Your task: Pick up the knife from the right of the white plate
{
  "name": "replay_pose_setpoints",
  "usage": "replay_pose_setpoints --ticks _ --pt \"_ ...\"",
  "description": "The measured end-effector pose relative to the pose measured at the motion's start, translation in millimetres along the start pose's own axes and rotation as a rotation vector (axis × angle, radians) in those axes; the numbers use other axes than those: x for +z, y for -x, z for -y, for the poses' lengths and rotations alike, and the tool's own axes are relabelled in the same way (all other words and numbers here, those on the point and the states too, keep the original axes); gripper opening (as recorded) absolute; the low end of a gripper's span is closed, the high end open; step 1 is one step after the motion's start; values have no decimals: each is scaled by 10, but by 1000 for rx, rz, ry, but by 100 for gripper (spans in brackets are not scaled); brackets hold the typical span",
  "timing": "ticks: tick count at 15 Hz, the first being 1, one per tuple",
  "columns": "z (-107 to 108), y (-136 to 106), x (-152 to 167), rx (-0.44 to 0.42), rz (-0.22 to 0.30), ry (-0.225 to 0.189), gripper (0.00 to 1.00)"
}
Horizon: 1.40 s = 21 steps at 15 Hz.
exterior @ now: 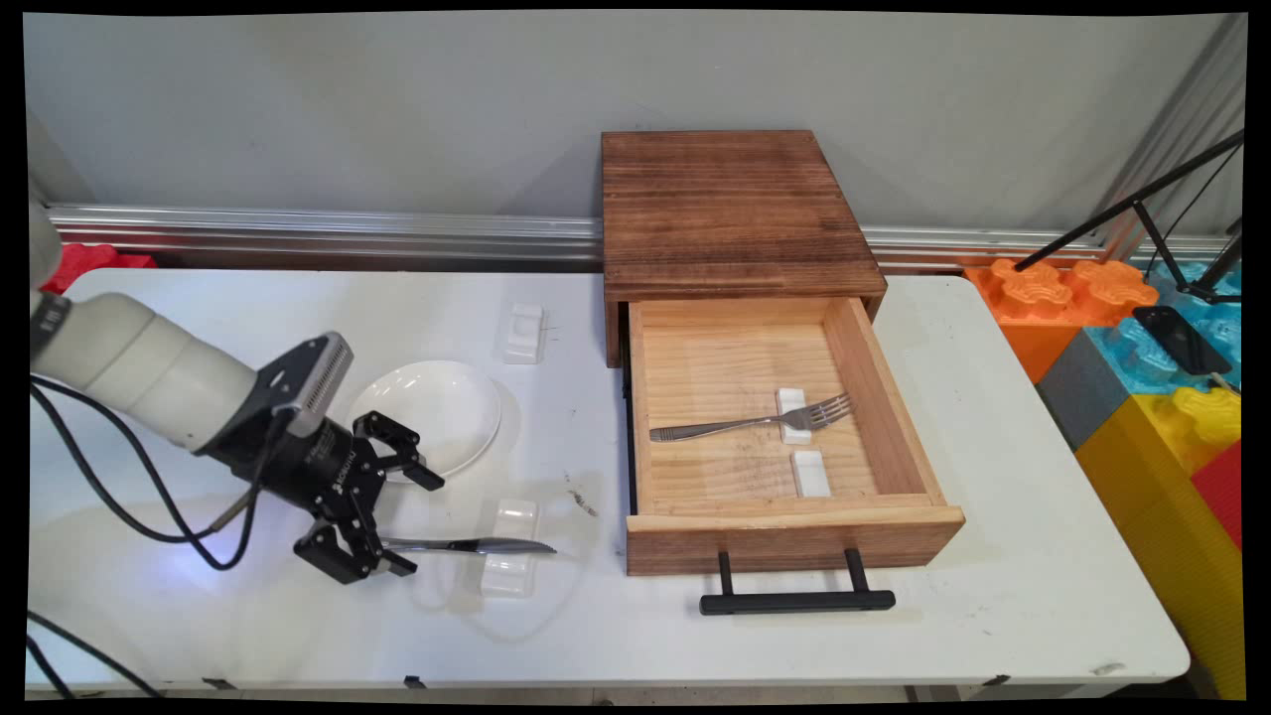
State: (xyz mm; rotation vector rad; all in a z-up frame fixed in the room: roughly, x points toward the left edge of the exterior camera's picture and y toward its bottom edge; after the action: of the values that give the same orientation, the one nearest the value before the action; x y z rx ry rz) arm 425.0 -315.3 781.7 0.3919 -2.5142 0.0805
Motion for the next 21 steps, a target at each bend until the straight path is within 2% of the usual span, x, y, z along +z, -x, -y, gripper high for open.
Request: replay_pose_setpoints --ticks 10,21 --pt "70 121 328 30 -24 1 100" --pt "145 191 509 57 -36 16 100"
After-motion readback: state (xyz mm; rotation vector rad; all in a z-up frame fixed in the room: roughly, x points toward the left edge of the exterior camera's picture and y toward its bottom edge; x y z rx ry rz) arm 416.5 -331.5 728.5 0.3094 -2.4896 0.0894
